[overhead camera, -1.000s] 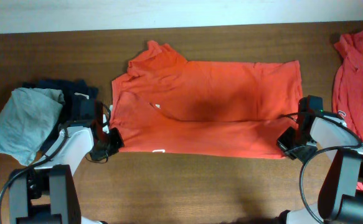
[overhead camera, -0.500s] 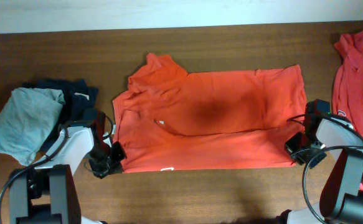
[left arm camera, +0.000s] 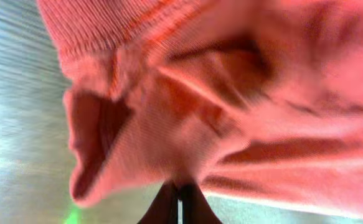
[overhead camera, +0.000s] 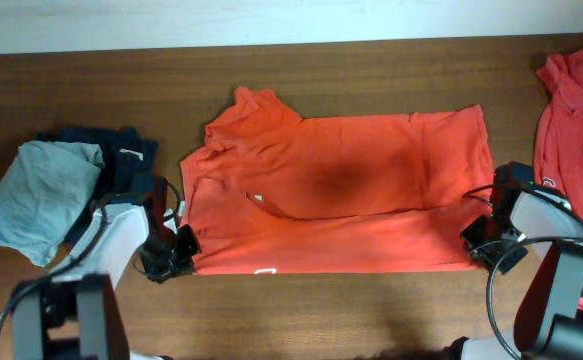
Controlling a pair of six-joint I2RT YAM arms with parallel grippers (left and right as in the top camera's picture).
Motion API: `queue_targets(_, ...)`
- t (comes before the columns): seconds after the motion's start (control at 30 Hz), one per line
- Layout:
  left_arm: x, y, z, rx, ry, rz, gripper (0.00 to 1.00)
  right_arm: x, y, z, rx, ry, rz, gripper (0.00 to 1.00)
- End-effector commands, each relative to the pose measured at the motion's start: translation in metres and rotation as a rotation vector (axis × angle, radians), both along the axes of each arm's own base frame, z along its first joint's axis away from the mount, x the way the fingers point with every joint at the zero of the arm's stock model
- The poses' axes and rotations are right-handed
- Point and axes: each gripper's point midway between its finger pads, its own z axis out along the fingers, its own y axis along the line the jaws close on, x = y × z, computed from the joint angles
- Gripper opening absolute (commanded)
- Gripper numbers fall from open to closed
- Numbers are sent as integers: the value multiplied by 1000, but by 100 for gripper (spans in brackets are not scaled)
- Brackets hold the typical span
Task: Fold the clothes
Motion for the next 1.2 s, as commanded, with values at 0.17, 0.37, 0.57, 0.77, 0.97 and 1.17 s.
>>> queue_targets(0.17, 55, 10, 88, 57, -350, -83, 22, 43, -19, 83, -110, -294, -18, 47)
queue_targets(0.37, 89, 11, 131, 89, -559, -210, 32, 73, -3, 120, -24, -454, 104, 50)
queue_targets(0.57, 157, -11, 177, 74, -948, -478, 45, 129, 54, 156, 242, -781, 488, 49)
queue_targets(0.77, 214, -34, 178, 47, -1122, -544, 45, 138, 65, 166, 282, -851, 533, 49)
queue_targets(0.97, 254, -82, 125, -35, -1064, -711, 44, 138, 67, 166, 285, -850, 540, 49)
queue_targets(1.17, 300, -102, 84, 119, -1003, -853, 45, 137, 67, 165, 283, -842, 537, 49)
